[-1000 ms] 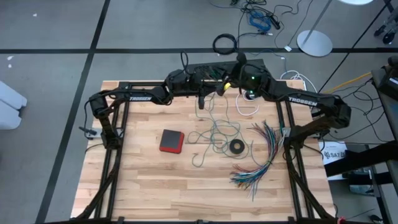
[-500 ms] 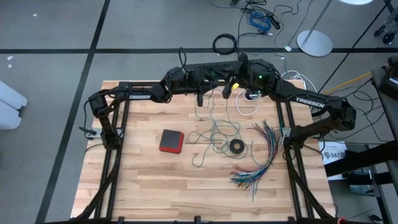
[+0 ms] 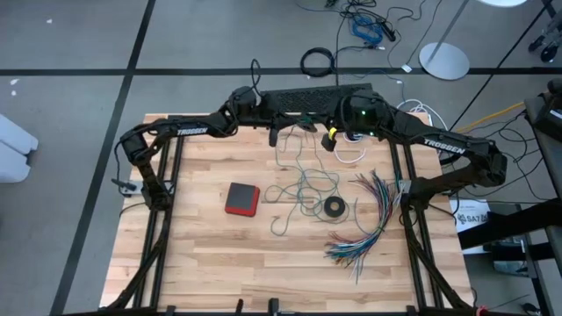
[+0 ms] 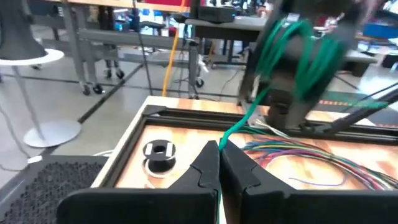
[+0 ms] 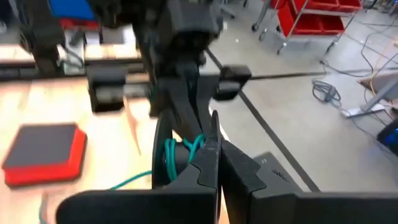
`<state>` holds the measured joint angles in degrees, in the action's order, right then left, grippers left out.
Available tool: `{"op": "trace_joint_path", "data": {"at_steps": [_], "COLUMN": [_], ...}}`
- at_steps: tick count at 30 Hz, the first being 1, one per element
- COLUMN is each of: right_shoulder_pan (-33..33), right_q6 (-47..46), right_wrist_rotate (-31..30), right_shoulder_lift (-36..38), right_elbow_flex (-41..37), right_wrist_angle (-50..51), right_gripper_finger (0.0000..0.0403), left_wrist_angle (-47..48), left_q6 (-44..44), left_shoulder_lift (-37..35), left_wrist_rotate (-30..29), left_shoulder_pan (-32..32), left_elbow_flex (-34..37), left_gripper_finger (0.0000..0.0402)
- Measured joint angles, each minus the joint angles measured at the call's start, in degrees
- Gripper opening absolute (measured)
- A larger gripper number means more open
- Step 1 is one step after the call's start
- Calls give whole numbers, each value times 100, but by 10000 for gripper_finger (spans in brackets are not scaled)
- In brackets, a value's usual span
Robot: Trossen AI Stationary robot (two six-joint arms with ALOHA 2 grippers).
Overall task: Coiling cords
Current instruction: Coil the green wire cable on the spool
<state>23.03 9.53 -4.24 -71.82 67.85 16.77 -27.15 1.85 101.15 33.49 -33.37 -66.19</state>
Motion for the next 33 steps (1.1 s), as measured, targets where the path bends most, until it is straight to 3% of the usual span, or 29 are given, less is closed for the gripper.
{"op": "trace_joint_path", "data": {"at_steps": [9, 23, 33], "right_shoulder_pan": [0, -19, -26], "right_q6": [925, 1841, 2209], "right_wrist_rotate": [-215, -704, -1230], "right_shoulder_lift": [-1, -312, -332], "right_elbow_flex": [0, 0, -2], "right_wrist_angle": [222, 179, -630], "right_gripper_finger": [0, 0, 0], "left_wrist_angle": [84, -566, -906], "left_q6": [-374, -1352, -1505], "left_shoulder_lift": [-49, -49, -49], "left_wrist_rotate": [1084, 1448, 1816], "left_shoulder_pan": [-70, -26, 60], "left_elbow_flex": [0, -4, -12], "left_gripper_finger": [11, 15, 85]}}
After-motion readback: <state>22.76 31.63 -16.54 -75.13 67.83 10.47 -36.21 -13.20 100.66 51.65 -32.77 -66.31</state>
